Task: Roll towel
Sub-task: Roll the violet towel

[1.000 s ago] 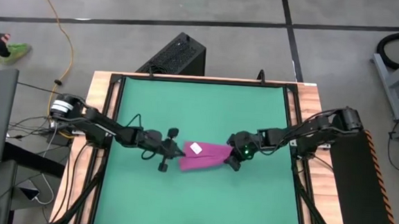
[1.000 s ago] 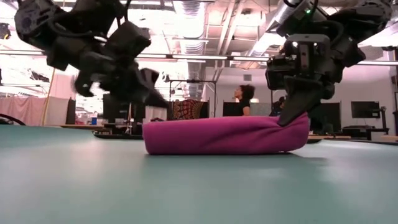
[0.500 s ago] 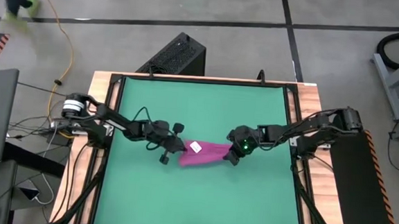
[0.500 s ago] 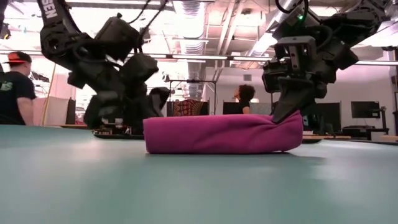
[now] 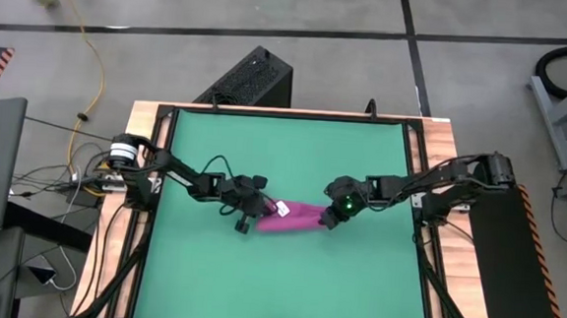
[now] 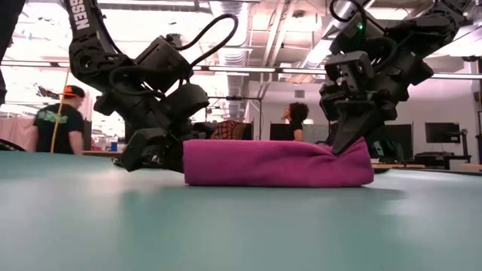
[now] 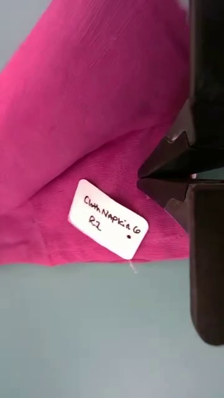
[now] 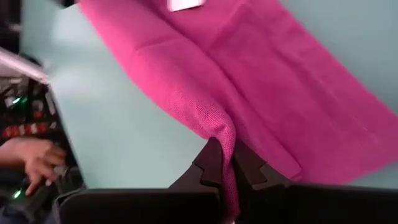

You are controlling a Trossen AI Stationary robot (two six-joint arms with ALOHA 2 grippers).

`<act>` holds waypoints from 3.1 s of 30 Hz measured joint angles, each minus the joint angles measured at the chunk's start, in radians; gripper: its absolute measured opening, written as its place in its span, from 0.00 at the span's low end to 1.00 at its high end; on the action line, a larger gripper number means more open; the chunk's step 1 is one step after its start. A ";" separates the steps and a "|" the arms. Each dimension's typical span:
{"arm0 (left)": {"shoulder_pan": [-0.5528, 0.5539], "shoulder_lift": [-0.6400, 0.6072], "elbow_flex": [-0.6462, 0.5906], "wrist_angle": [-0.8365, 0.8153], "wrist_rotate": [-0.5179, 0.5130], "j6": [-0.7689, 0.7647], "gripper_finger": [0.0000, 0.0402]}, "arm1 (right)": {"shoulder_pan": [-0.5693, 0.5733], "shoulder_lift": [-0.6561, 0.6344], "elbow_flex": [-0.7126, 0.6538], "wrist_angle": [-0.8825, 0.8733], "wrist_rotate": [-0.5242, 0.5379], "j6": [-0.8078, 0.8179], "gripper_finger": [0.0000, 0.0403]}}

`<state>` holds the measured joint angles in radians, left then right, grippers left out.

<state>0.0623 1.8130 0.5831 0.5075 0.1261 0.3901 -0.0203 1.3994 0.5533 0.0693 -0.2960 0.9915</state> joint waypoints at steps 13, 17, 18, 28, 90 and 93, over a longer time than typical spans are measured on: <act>-0.012 0.002 -0.002 -0.015 0.017 -0.101 0.00 | -0.016 0.000 0.001 -0.162 0.081 0.050 0.05; -0.024 0.002 -0.003 -0.016 0.009 -0.107 0.00 | -0.016 0.000 0.001 -0.160 0.089 0.034 0.05; -0.026 0.003 -0.003 -0.015 0.003 -0.105 0.00 | -0.014 0.000 0.001 -0.148 0.089 0.026 0.05; -0.032 0.004 -0.006 0.003 -0.086 -0.067 0.00 | 0.009 0.000 0.007 -0.188 0.050 -0.107 0.05; 0.007 -0.272 -0.003 0.074 -0.120 0.120 0.00 | 0.009 0.001 0.180 -0.328 0.162 -0.469 0.05; -0.010 -0.273 -0.003 0.083 -0.123 0.120 0.00 | 0.001 0.012 0.180 -0.327 0.162 -0.469 0.05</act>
<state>0.0520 1.5402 0.5800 0.5906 0.0030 0.5101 -0.0191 1.4114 0.7334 -0.2576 -0.1337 0.5228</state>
